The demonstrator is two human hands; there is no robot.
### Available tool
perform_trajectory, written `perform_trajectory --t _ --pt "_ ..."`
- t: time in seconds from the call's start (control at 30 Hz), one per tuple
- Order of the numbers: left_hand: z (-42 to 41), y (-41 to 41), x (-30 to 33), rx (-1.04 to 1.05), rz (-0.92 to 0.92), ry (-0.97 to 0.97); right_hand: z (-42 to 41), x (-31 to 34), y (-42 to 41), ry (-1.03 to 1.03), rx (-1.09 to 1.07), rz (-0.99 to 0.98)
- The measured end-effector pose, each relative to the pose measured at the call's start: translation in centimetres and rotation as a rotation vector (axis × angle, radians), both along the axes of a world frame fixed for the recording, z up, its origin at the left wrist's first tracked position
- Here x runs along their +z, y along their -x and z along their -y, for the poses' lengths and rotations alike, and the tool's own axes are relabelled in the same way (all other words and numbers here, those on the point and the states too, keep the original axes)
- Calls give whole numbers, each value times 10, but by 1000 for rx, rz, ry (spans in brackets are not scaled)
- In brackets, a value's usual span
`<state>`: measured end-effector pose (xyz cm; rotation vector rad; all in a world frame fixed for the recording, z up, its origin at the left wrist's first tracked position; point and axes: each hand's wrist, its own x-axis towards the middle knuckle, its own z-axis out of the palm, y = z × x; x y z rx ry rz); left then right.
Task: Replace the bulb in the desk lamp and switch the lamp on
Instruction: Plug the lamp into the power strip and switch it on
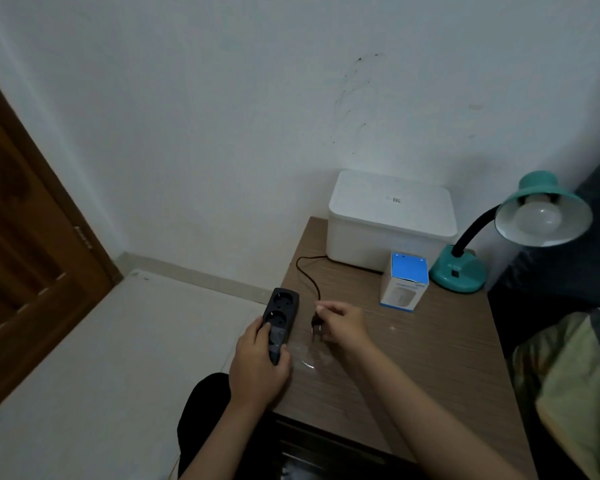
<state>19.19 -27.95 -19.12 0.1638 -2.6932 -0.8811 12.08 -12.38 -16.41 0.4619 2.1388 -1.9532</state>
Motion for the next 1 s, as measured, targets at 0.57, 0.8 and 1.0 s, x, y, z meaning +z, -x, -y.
perform_trajectory --t 0.57,0.8,1.0 --pt "0 1 -4 -11 -14 5 45 16 32 48 -48 -372" --pt "1 1 -5 -20 -18 15 49 4 36 -200 48 -435" --pt "2 0 -5 -21 -8 9 52 -5 40 -389 142 -526"
